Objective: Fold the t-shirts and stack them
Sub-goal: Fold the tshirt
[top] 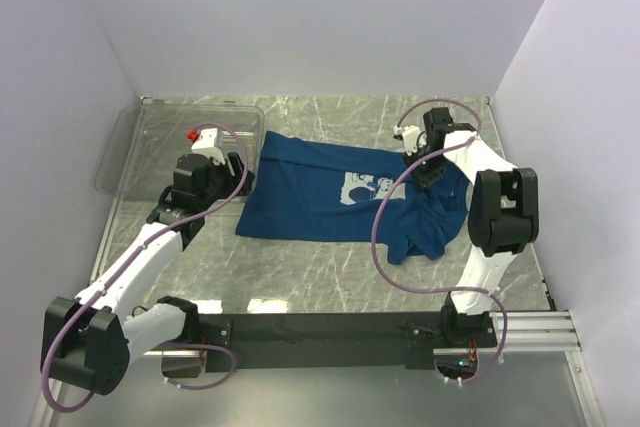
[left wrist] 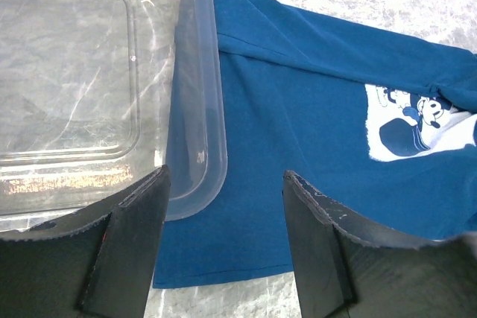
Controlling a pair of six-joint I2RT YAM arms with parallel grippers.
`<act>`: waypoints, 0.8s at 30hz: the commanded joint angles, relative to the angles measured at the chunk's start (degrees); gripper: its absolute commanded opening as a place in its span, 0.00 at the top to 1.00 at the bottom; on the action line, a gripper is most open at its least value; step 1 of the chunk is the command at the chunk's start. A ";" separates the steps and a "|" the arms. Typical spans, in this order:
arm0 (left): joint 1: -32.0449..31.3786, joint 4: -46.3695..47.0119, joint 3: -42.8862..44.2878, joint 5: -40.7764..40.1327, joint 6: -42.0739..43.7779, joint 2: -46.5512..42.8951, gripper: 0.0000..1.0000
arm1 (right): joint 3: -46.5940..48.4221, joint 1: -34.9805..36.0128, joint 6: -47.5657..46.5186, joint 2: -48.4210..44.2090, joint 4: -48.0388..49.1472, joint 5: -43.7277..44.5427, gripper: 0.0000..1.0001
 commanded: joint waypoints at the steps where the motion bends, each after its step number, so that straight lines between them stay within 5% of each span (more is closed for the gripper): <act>1: 0.17 1.78 2.26 0.86 0.55 0.33 0.33 | -0.39 -0.36 -1.43 1.64 -1.18 -0.03 0.85; 14: 0.34 2.31 3.66 1.47 0.99 2.44 0.33 | 0.14 -1.33 -0.37 0.86 -2.14 -0.29 0.69; 19: 0.43 2.84 3.49 1.82 0.90 2.97 0.33 | 0.14 -1.68 -0.81 0.15 -2.67 -0.03 0.70; 24: 0.61 3.10 3.66 2.17 0.99 3.41 0.33 | 0.31 -1.77 -0.46 0.41 -2.66 -0.03 0.82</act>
